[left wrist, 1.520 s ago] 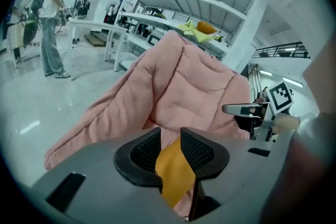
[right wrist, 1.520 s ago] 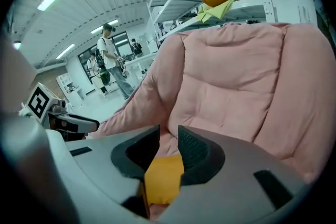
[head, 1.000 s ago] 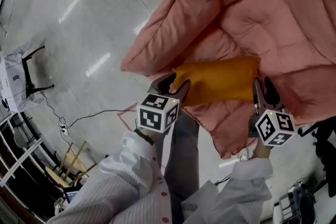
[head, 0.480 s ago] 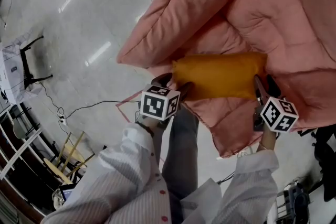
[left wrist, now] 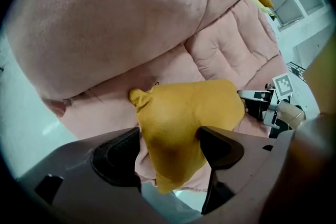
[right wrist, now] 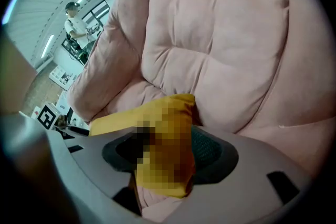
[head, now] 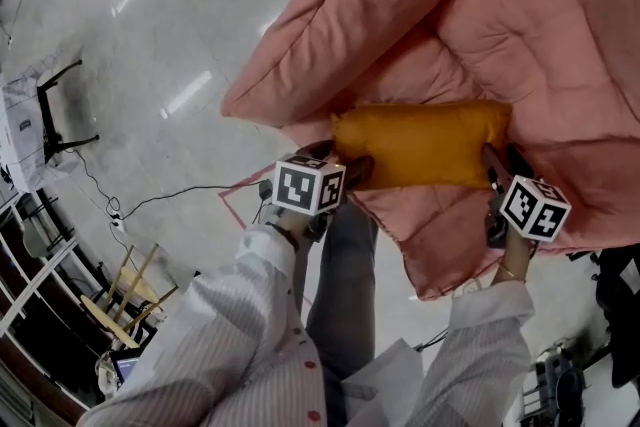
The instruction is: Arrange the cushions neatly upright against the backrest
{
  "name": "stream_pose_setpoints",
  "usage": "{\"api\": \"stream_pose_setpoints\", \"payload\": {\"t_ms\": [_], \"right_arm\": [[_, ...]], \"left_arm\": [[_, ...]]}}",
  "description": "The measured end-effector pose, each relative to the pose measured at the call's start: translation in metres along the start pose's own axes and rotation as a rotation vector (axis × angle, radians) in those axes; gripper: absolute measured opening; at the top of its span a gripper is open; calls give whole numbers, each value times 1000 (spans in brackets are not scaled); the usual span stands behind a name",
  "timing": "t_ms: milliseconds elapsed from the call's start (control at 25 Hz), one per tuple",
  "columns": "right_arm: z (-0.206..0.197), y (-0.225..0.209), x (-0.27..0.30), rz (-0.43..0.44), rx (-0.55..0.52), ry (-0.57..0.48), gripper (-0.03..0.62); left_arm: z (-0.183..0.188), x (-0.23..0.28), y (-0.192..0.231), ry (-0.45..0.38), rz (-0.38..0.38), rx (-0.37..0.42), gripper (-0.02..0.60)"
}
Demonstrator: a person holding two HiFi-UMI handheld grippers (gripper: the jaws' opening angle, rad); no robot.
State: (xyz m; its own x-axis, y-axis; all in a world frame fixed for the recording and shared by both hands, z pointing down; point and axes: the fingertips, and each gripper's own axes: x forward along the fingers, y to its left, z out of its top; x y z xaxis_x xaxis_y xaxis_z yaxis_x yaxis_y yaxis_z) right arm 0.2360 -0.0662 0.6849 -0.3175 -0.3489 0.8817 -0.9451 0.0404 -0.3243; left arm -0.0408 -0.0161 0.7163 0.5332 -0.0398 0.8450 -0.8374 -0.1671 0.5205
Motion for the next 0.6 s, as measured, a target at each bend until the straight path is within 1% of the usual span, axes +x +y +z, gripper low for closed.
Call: {"api": "stream_pose_setpoints", "payload": {"t_ms": [160,320,440,520,600], "right_arm": [[-4,-1,5,28,24,38,212],[-5,1,8,38,32,45,202],[-6,3,9,36,16,42,154],[-8,5,8,27,-6,39,115],[-8,7,7,15,-20,31,94]], "left_arm": [[-2,3,0,6,-9,-19,343],[-2,6,-1,-4,-13,-19,318],[0,7,-4,-12,-21,-6,279],[0,8,-8,-16,-16,8,240],[1,8,-11,-23,-11,18,214]]}}
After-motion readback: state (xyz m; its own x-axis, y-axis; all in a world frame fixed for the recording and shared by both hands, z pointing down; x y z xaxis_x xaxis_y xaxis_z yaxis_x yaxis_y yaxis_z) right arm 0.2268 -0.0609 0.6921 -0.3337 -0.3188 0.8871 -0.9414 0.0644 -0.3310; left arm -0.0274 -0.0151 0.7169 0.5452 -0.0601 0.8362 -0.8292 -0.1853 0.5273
